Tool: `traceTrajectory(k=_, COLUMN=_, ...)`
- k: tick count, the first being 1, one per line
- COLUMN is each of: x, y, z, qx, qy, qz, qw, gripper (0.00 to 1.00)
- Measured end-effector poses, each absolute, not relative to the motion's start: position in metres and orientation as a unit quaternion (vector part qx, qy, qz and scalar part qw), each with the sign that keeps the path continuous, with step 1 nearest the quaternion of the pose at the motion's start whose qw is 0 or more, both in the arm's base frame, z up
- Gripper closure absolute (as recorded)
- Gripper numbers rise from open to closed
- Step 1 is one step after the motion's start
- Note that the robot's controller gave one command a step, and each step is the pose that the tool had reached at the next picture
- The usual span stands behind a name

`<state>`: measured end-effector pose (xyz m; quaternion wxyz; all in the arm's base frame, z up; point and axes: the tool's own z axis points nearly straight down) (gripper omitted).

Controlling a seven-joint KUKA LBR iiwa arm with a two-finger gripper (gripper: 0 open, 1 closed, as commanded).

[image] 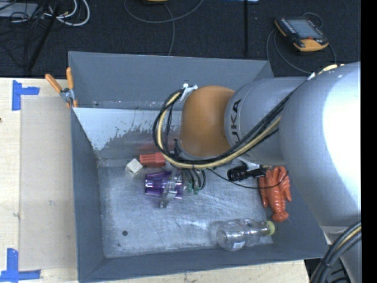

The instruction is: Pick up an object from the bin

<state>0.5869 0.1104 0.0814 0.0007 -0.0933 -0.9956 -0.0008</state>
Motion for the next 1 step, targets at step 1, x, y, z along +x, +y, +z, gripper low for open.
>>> traceTrajectory(k=1, x=0.5867, y=0.1100, z=0.0972, qx=-0.093, qy=-0.996, qz=0.000, qw=0.001, gripper=1.00)
